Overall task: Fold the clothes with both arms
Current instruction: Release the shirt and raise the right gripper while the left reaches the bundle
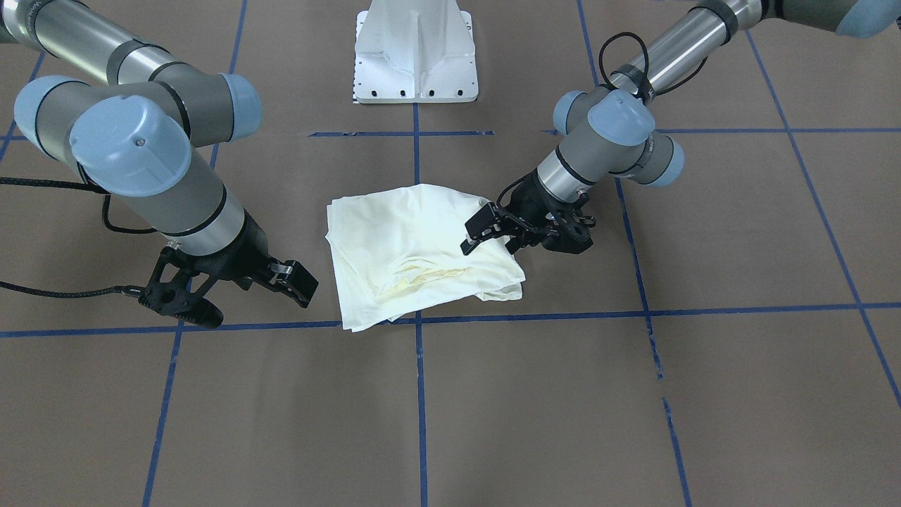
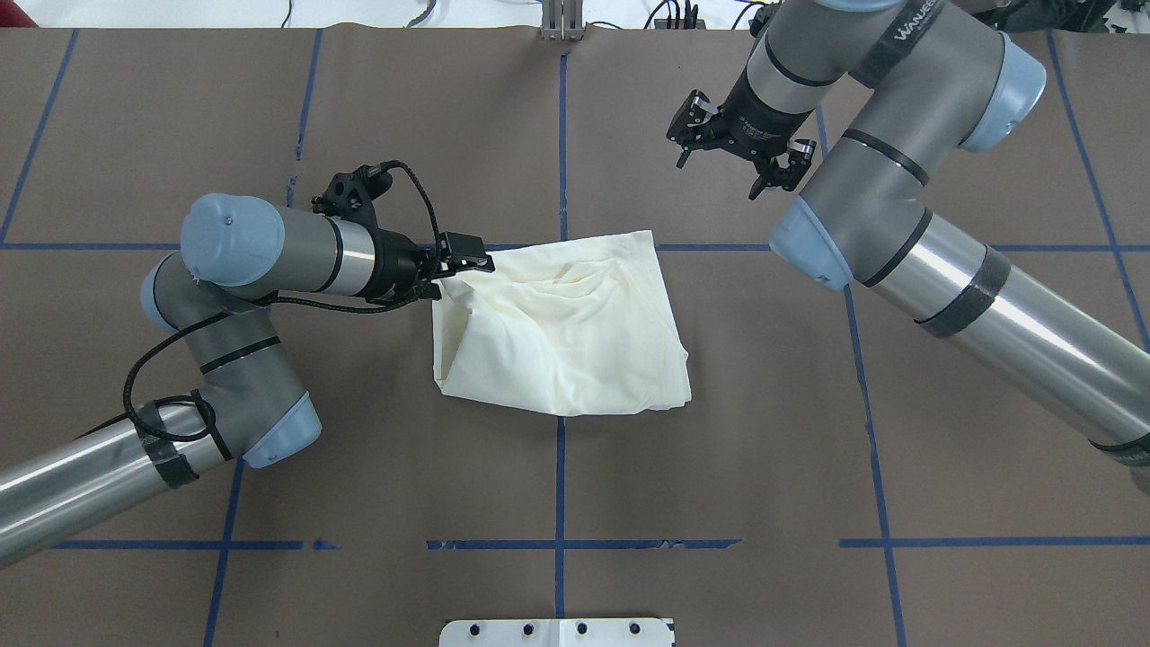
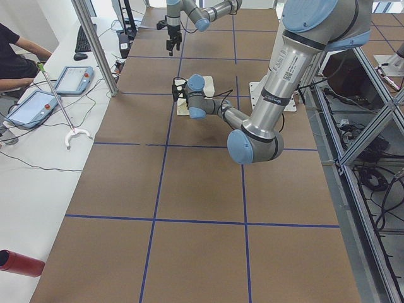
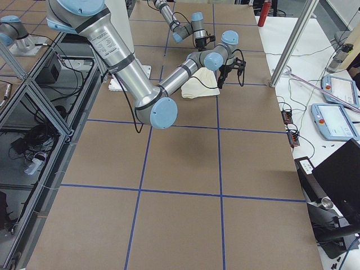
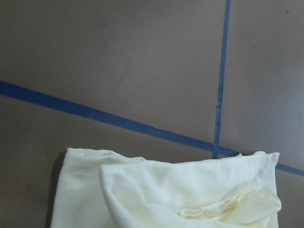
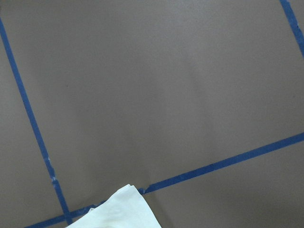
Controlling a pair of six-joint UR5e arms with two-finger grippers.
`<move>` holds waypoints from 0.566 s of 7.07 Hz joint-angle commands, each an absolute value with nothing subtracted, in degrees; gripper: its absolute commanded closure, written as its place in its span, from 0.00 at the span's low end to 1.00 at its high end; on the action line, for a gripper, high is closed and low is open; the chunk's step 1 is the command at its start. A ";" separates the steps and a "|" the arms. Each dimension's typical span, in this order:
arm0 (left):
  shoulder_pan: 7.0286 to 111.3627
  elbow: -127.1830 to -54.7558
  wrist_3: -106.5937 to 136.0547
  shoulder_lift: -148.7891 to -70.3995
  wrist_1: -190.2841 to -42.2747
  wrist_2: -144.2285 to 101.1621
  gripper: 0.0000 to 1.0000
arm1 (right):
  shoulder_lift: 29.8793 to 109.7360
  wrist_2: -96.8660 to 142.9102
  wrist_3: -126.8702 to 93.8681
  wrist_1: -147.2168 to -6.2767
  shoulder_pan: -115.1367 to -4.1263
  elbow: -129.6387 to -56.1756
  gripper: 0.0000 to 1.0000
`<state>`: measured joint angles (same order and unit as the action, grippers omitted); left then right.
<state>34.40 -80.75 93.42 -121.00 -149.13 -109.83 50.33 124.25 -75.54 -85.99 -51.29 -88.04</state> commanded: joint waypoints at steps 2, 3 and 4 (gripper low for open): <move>29.19 -81.47 95.98 -121.03 -151.70 -110.56 0.00 | 50.36 124.19 -74.62 -86.83 -51.94 -88.24 0.00; 28.92 -82.52 96.24 -119.37 -151.96 -114.92 0.00 | 50.36 124.19 -74.62 -86.84 -52.20 -88.24 0.00; 28.83 -87.58 96.50 -116.22 -151.44 -117.14 0.00 | 50.36 124.19 -74.62 -86.84 -52.38 -88.24 0.00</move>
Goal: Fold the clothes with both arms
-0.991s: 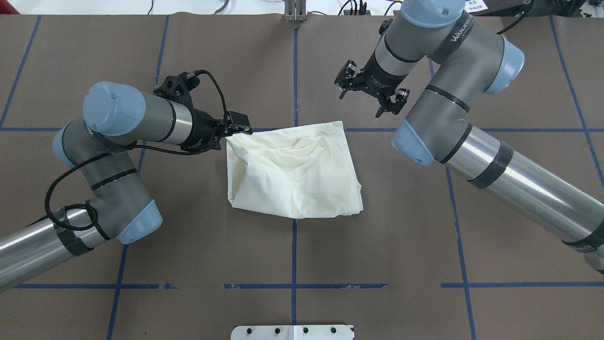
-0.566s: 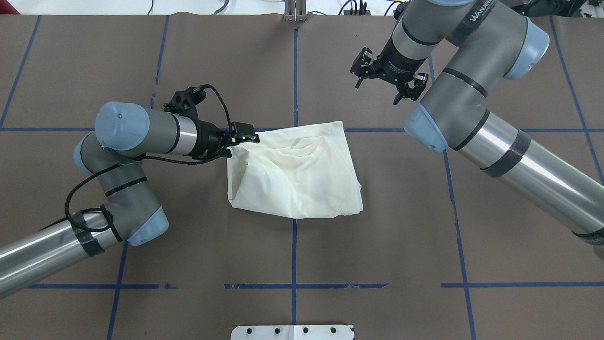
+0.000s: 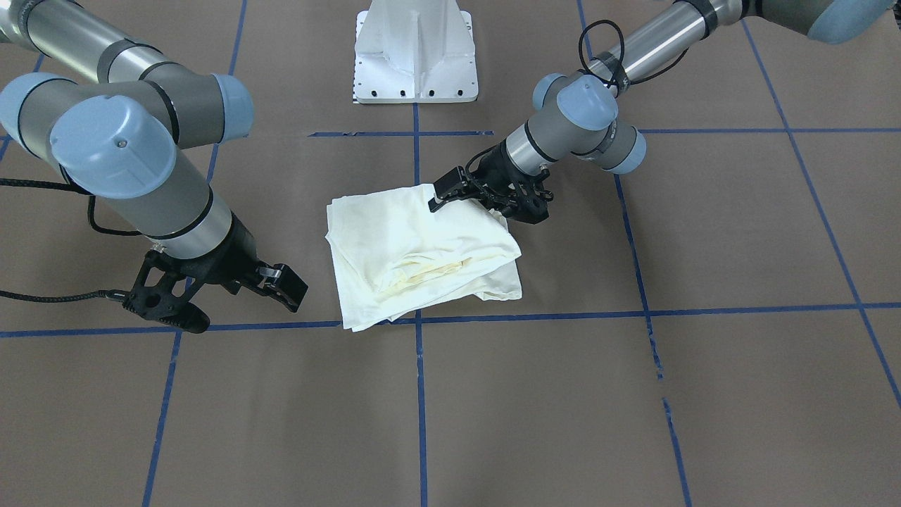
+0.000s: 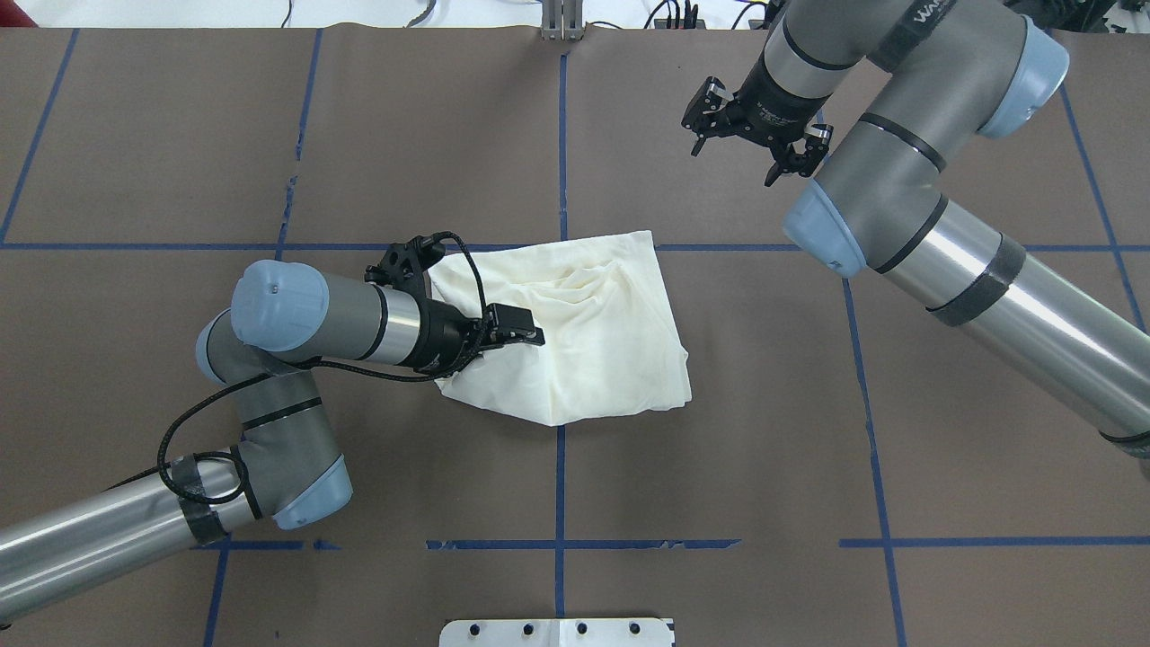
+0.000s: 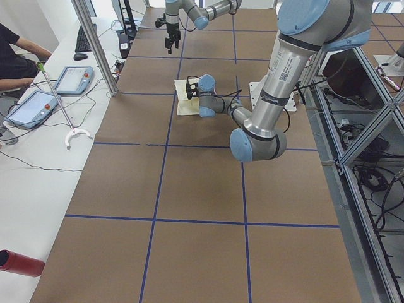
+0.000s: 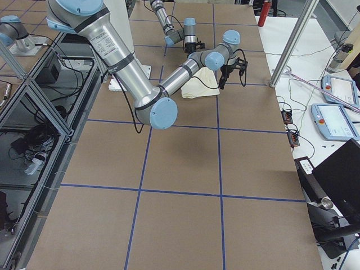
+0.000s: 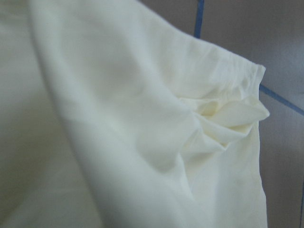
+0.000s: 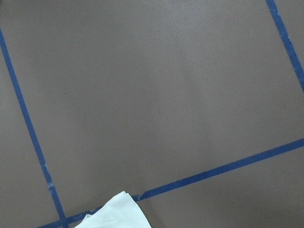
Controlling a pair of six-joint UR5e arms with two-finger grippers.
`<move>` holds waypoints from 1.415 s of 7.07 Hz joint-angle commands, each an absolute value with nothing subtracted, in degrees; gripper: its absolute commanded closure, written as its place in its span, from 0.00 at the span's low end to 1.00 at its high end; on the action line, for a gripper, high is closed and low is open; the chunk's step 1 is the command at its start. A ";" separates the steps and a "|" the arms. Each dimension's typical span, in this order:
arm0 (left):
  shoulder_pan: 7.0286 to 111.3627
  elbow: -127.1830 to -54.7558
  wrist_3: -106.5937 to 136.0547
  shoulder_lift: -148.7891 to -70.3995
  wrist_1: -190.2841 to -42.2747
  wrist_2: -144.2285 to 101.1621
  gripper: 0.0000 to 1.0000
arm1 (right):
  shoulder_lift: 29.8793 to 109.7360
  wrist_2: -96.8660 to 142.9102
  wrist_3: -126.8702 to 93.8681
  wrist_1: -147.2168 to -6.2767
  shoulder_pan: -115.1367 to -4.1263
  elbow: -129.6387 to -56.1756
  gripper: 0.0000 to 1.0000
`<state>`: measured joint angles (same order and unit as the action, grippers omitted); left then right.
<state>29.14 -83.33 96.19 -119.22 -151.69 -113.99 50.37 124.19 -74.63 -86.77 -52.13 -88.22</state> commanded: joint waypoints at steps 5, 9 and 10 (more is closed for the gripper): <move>26.64 -90.35 99.47 -114.07 -151.00 -117.68 0.00 | 50.36 124.19 -74.62 -86.92 -52.82 -88.24 0.00; 27.42 -88.34 99.23 -114.87 -150.91 -116.55 0.00 | 50.54 124.19 -74.53 -86.84 -52.91 -88.15 0.00; 27.51 -88.33 99.05 -114.96 -150.82 -115.06 0.00 | 50.54 124.19 -74.53 -86.84 -52.91 -88.15 0.00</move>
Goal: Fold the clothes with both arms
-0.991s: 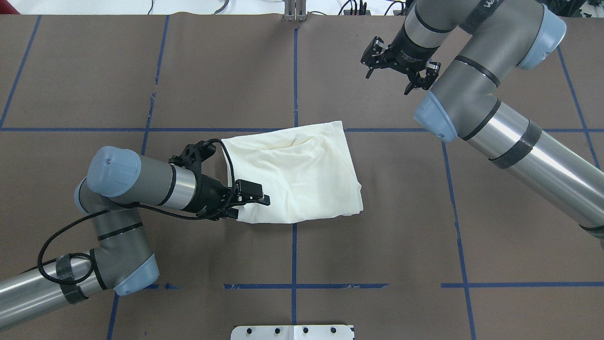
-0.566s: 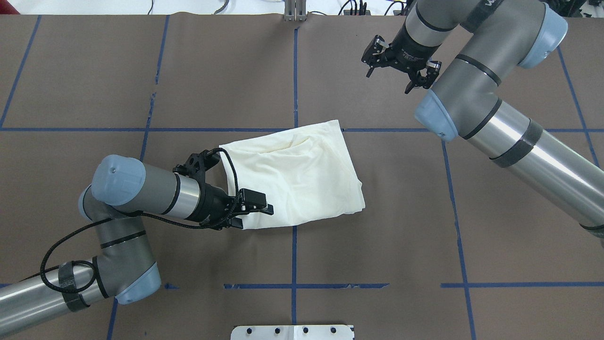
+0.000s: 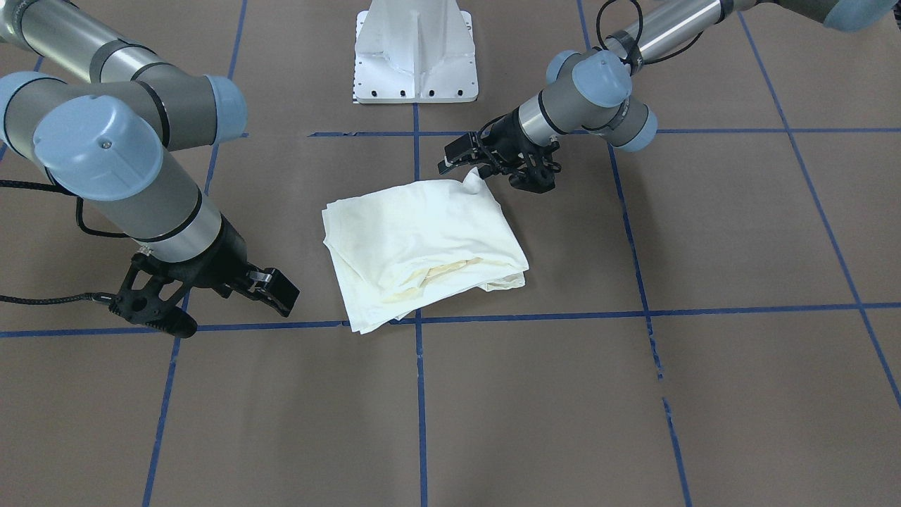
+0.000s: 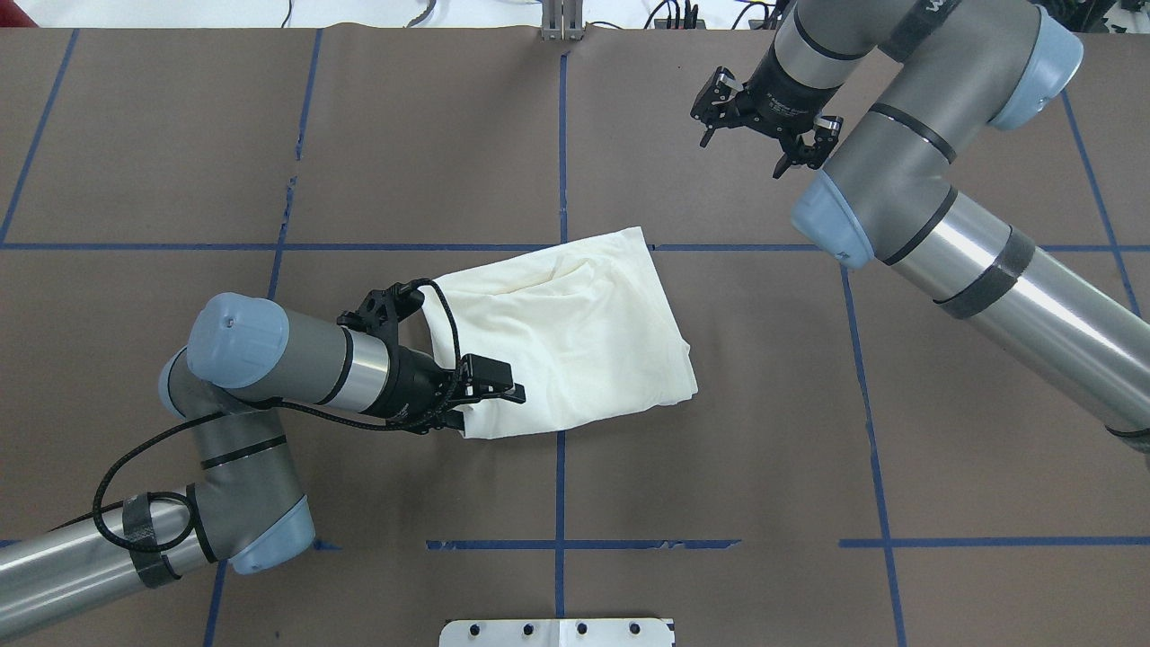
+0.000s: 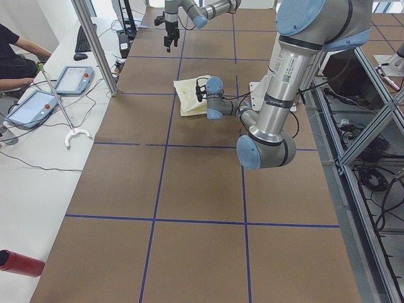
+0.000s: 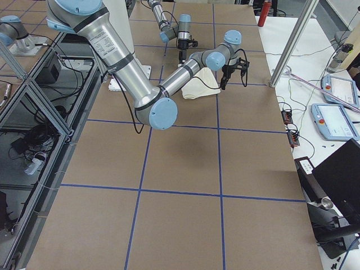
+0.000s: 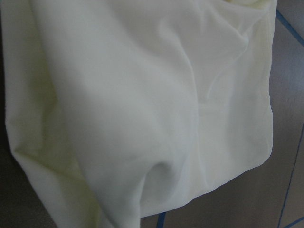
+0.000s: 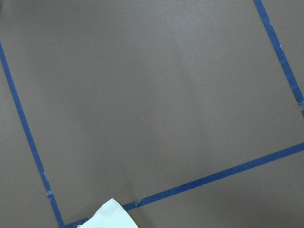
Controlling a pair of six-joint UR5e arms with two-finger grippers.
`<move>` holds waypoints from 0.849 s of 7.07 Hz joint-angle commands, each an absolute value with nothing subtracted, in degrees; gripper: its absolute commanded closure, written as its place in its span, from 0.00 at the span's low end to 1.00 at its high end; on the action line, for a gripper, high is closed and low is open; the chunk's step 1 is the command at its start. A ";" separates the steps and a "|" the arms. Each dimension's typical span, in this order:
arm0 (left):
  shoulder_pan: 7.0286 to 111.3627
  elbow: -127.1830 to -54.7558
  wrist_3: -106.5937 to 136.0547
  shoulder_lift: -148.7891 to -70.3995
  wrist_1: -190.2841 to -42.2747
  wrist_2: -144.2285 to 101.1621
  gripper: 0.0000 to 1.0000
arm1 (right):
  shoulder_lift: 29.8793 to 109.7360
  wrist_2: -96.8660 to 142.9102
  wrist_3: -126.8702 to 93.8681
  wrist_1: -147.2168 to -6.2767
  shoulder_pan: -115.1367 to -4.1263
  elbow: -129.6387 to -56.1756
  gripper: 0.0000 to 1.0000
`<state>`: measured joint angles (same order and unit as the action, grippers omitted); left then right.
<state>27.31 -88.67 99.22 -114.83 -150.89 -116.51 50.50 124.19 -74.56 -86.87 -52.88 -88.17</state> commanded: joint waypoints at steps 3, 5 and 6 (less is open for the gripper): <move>27.16 -85.27 99.75 -118.46 -150.91 -114.87 0.00 | 50.71 124.28 -74.53 -86.92 -53.08 -88.24 0.00; 25.32 -84.55 99.67 -118.92 -151.70 -112.41 0.00 | 50.89 124.28 -74.53 -86.92 -53.17 -88.33 0.00; 25.05 -84.81 99.67 -118.39 -151.61 -112.76 0.00 | 50.89 124.28 -74.18 -86.92 -53.43 -88.24 0.00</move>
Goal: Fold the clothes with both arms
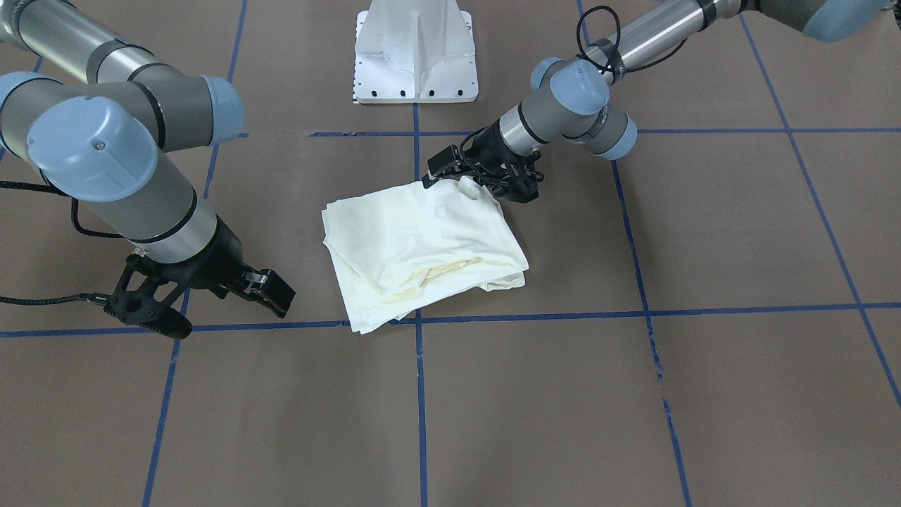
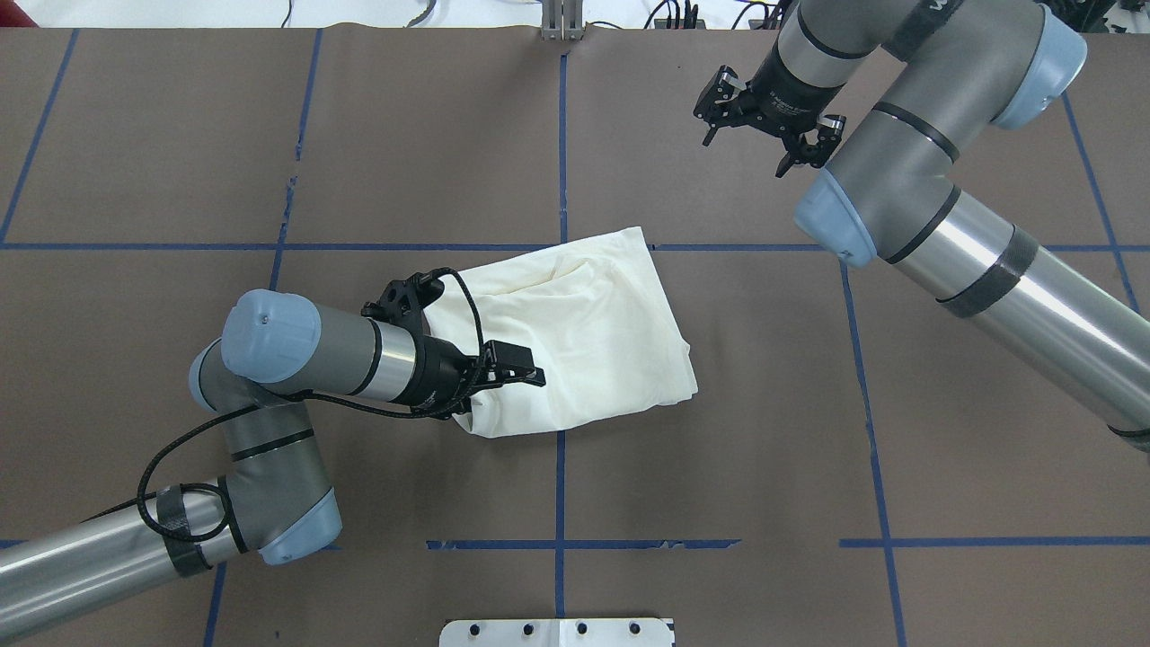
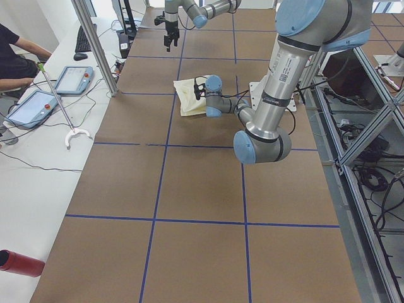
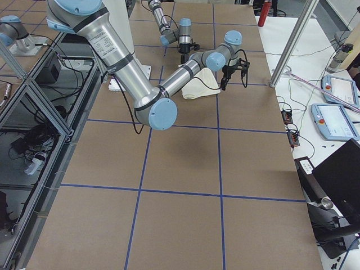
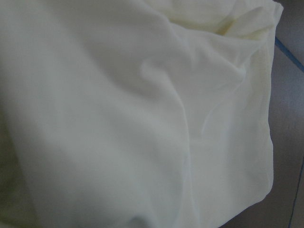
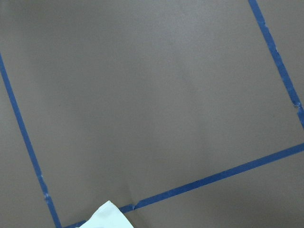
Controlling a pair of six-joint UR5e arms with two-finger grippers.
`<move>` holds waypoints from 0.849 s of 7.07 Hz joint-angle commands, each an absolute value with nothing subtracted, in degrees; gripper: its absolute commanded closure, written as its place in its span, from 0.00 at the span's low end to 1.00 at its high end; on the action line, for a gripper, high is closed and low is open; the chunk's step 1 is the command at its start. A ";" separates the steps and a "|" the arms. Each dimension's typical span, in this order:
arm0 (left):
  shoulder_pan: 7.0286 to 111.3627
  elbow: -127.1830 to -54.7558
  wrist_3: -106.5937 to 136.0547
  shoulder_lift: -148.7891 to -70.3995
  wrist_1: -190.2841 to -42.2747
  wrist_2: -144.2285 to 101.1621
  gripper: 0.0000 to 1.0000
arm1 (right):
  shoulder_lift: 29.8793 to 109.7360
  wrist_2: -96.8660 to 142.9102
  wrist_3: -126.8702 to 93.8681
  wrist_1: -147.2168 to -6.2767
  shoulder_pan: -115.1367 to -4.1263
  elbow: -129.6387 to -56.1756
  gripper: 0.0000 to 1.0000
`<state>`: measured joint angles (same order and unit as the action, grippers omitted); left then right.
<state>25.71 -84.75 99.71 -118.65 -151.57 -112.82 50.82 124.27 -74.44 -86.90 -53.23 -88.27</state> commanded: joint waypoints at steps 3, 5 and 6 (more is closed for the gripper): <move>22.95 -87.35 99.58 -116.90 -151.09 -113.64 0.00 | 50.89 124.28 -73.48 -86.92 -53.88 -88.15 0.00; 19.44 -91.29 99.58 -114.71 -151.00 -113.47 0.00 | 50.89 124.28 -73.48 -86.92 -53.88 -88.33 0.00; 18.81 -94.62 99.58 -111.74 -150.91 -113.55 0.00 | 50.89 124.28 -73.48 -86.92 -53.88 -88.42 0.00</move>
<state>20.08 -91.09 99.58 -114.59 -151.00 -113.49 50.91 124.28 -73.48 -86.93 -53.88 -88.31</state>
